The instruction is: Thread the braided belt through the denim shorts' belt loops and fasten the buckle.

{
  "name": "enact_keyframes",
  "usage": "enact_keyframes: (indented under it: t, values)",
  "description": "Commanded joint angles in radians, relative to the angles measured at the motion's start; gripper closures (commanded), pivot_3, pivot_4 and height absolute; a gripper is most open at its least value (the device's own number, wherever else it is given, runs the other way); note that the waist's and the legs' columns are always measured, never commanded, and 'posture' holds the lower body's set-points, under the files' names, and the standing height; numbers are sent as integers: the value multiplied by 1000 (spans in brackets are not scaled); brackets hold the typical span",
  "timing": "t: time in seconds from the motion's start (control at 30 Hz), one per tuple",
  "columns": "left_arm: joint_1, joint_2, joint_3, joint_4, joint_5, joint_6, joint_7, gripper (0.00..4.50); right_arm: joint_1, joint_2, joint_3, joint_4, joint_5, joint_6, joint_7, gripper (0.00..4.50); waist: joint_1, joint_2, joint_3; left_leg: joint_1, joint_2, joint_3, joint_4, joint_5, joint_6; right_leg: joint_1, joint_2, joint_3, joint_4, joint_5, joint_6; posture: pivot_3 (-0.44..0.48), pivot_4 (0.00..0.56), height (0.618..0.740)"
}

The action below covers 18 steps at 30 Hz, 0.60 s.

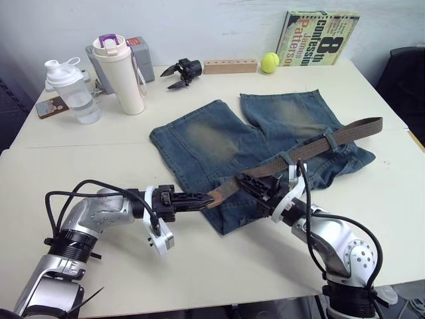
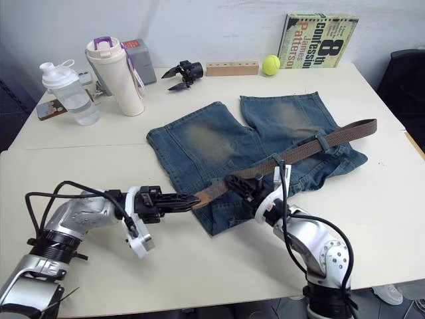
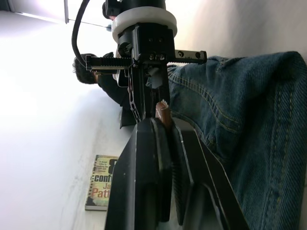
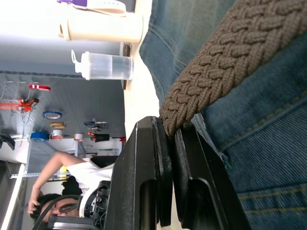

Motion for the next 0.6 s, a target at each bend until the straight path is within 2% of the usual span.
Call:
enact_keyframes:
  t: [0.03, 0.13, 0.17, 0.23, 0.4, 0.5, 0.6]
  values:
    - [-4, 37, -65, -21, -164, 118, -56, 2563, -21, 31, -31, -25, 24, -37, 18, 4500, 0, 0, 0, 0, 0, 0, 0, 0, 0, 0, 0, 0, 0, 0, 0, 0, 150, 657]
    - [30, 78, -96, -65, -269, 196, -114, 1317, -31, 28, -50, -22, 24, -66, 11, 4500, -2, 0, 0, 0, 0, 0, 0, 0, 0, -1, 0, 0, 0, 0, 0, 0, 150, 657]
    - [65, 102, -97, -100, -362, 269, -148, 896, -38, 25, -59, -20, 24, -91, 13, 4500, -3, 0, 0, 0, 0, 2, 0, 0, 0, -2, 0, 0, 1, 0, 0, 0, 150, 657]
    - [117, 140, -91, -150, -488, 366, -198, 896, -45, 17, -70, -19, 22, -129, 19, 4500, -4, 0, 0, -3, 0, 3, 0, 0, 0, -6, 0, 1, 3, 0, -1, 0, 150, 657]
    - [214, 187, -47, -228, -600, 526, -281, 896, -37, -18, -88, 7, -88, -182, 62, 4500, -4, 0, 0, -3, 1, 2, 1, 0, 0, -7, 0, 2, 4, -2, -4, 0, 150, 657]
    - [292, 185, -30, -352, -813, 846, -313, 896, -30, -16, -82, 27, -158, -205, 110, 4500, -3, 0, 0, -3, 1, 2, 1, 0, 0, -7, 0, 3, 4, -2, -4, 0, 150, 657]
    - [338, 188, -12, -425, -886, 1001, -357, 896, -32, 1, -76, 47, -217, -226, 149, 4500, -4, 0, 0, -3, 1, 1, 1, 0, 0, -7, 0, 3, 4, -3, -5, 0, 150, 657]
